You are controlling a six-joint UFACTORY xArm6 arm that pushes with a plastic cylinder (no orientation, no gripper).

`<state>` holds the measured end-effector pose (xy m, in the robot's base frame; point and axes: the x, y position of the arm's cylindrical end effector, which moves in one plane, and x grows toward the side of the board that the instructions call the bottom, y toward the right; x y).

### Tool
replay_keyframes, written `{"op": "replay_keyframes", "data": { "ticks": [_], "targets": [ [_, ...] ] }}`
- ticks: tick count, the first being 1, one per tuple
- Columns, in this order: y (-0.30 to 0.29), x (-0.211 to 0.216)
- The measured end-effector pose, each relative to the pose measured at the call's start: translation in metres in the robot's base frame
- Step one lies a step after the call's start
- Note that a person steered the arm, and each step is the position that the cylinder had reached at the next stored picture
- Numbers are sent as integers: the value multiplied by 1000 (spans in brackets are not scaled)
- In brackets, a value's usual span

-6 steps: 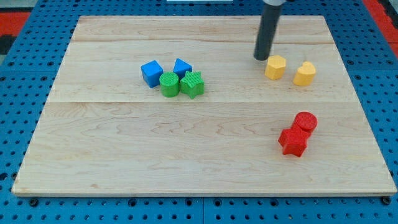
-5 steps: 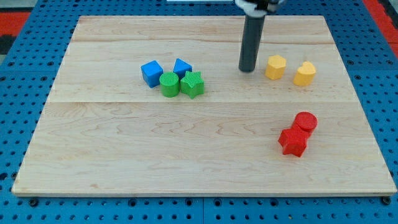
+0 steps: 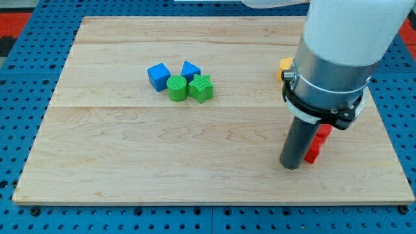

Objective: Push the red blocks into the yellow heart

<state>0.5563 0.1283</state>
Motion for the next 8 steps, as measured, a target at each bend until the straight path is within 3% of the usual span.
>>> {"op": "replay_keyframes", "data": {
  "ticks": [4, 5, 6, 8],
  "targets": [
    [20, -20],
    [42, 3],
    [49, -2],
    [50, -48]
  ]
}}
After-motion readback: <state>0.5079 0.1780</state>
